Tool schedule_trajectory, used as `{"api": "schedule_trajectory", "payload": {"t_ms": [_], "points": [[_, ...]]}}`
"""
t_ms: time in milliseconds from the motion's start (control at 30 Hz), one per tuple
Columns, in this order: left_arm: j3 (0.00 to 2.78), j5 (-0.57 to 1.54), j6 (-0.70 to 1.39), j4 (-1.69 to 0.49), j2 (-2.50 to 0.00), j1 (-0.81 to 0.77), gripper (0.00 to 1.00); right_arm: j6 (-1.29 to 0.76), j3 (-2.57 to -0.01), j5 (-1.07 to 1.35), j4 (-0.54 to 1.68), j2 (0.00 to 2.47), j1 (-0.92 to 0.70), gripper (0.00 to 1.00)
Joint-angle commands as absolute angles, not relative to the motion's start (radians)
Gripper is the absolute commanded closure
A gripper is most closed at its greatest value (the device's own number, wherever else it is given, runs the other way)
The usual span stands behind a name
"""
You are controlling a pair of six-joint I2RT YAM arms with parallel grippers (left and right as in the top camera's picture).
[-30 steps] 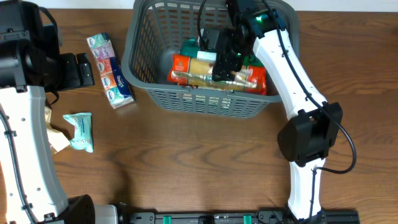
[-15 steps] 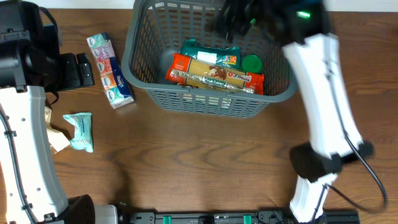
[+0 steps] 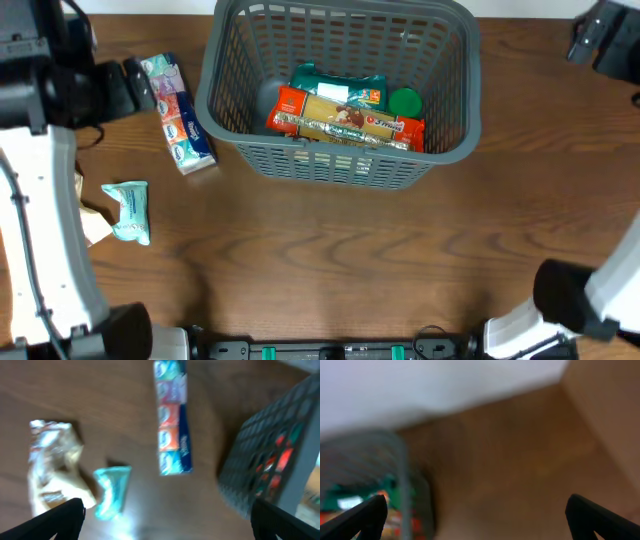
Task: Pack container
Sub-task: 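Withdraw the right gripper and reach the left gripper toward the tissues, then grasp the Kleenex tissue pack with the left gripper and lift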
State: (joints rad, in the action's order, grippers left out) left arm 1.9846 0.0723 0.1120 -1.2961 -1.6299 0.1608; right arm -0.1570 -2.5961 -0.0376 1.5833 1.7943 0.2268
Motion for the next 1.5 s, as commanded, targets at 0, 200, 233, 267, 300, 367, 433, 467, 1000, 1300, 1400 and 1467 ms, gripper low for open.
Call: {"api": "schedule_trajectory", "payload": {"t_ms": [0,200,233,267,300,367,433,467,1000,1300,1400,1467], "points": [[1.991,0.154,0.18,-1.238,-1.734,0.164,0.01,-0.181,-2.54,0.032,1.612,1.839,0.268,0.01],[1.992,0.168,0.223,-1.108,-1.906,0.164,0.01,-0.129,-2.394,0.033,1.603,1.863,0.269,0.01],[1.992,0.168,0.223,-1.1,-1.942,0.164,0.01,-0.121,-2.364,0.033,1.596,1.864,0.269,0.01],[1.992,0.168,0.222,-1.096,-1.972,0.164,0.01,-0.117,-2.336,0.034,1.585,1.865,0.269,0.01],[1.992,0.168,0.218,-1.093,-2.001,0.164,0.01,-0.117,-2.302,0.033,1.571,1.865,0.269,0.01],[1.992,0.168,0.197,-1.093,-2.064,0.164,0.01,-0.114,-2.243,0.033,1.548,1.865,0.269,0.01],[1.992,0.168,0.172,-1.095,-2.123,0.162,0.01,-0.114,-2.18,0.033,1.518,1.865,0.27,0.01],[1.992,0.168,0.16,-1.097,-2.152,0.161,0.01,-0.114,-2.15,0.033,1.501,1.865,0.27,0.01],[1.992,0.006,0.143,-1.046,-2.347,0.125,0.01,-0.043,-1.98,0.033,1.398,1.865,0.27,0.01],[1.992,0.007,0.143,-1.038,-2.397,0.125,0.03,-0.043,-1.98,0.034,1.402,1.865,0.27,0.01],[1.992,0.009,0.144,-1.041,-2.394,0.125,0.17,-0.043,-1.98,0.034,1.402,1.865,0.269,0.01],[1.992,0.011,0.144,-1.054,-2.388,0.125,0.32,-0.043,-1.98,0.034,1.402,1.865,0.269,0.01]]}}
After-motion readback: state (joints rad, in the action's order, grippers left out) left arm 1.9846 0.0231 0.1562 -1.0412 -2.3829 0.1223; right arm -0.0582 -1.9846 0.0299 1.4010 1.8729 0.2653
